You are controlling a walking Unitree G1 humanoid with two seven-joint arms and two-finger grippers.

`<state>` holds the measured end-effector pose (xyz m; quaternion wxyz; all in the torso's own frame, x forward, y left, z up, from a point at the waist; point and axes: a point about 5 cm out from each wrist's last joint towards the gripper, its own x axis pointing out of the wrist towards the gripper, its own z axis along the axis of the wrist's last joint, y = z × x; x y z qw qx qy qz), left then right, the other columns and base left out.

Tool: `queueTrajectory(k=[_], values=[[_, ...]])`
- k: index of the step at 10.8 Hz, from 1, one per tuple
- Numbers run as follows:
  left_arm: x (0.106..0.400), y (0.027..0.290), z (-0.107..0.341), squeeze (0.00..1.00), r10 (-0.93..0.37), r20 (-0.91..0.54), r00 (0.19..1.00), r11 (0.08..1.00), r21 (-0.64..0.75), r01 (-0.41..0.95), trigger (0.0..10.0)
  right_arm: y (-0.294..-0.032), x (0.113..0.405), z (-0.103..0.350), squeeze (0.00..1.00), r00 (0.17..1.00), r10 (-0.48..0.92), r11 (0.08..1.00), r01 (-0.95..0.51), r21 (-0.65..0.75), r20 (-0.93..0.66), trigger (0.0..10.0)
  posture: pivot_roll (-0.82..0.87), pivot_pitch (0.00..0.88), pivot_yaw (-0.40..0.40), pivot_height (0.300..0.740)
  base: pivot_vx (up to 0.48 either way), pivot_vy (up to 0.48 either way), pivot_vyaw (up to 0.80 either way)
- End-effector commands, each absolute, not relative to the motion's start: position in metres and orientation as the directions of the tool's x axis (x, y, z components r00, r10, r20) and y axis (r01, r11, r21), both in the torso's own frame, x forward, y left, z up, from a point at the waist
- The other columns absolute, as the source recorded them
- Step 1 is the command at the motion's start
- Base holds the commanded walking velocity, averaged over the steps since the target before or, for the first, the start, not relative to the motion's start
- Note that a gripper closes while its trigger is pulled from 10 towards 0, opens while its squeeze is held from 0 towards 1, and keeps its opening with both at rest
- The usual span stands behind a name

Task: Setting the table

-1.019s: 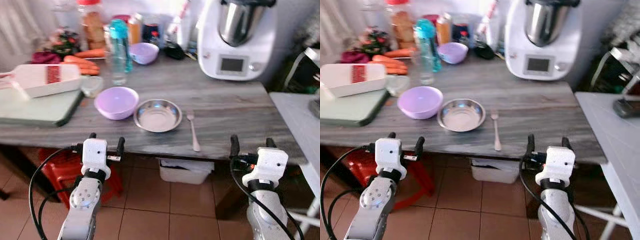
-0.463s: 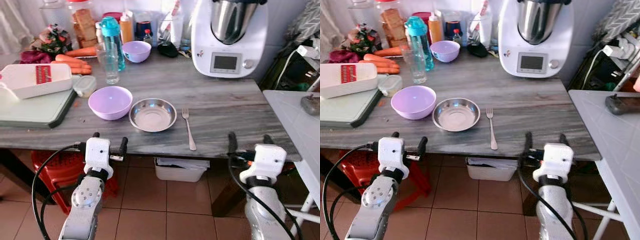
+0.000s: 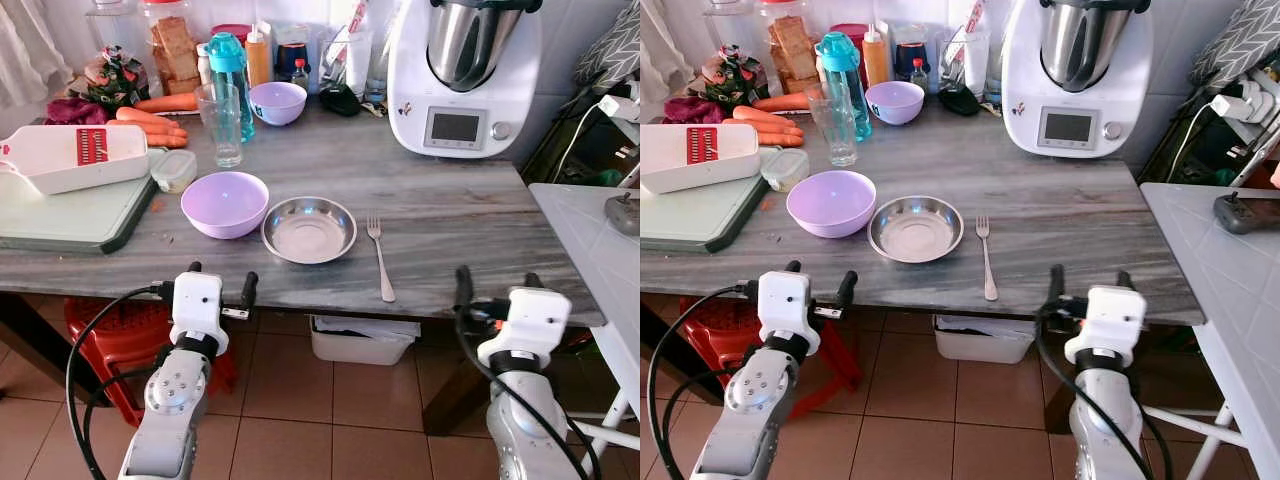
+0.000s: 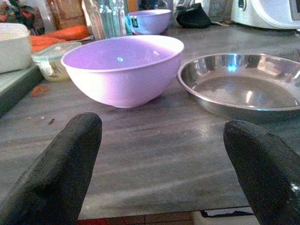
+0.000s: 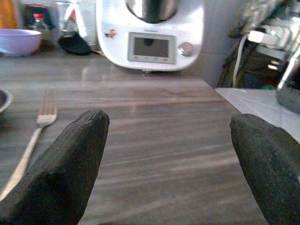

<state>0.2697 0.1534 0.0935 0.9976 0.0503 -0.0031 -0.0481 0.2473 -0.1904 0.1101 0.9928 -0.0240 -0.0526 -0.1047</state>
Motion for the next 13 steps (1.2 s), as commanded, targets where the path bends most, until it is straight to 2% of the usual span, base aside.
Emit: queueTrajectory(k=[1, 4, 13], values=[[0.268, 0.151, 0.094, 0.00, -0.104, -0.001, 0.995, 0.990, 0.096, 0.104, 10.0, -0.194, 0.244, 0.117, 0.00, 0.965, -0.231, 0.972, 0.235, -0.014, 0.123, 10.0, 0.04, 0.054, -0.016, 0.740, -0.277, 0.000, 0.00], [0.271, 0.150, 0.095, 0.00, -0.115, -0.003, 0.993, 0.987, 0.109, 0.115, 10.0, -0.193, 0.235, 0.111, 0.00, 0.979, -0.187, 0.981, 0.190, -0.025, 0.084, 10.0, 0.05, 0.041, -0.016, 0.740, -0.282, 0.000, 0.00], [0.282, 0.148, 0.102, 0.00, -0.123, 0.011, 0.992, 0.985, 0.122, 0.121, 10.0, -0.192, 0.245, 0.116, 0.00, 0.975, -0.207, 0.978, 0.207, 0.010, 0.084, 10.0, 0.06, 0.011, 0.001, 0.740, -0.294, 0.000, 0.00]])
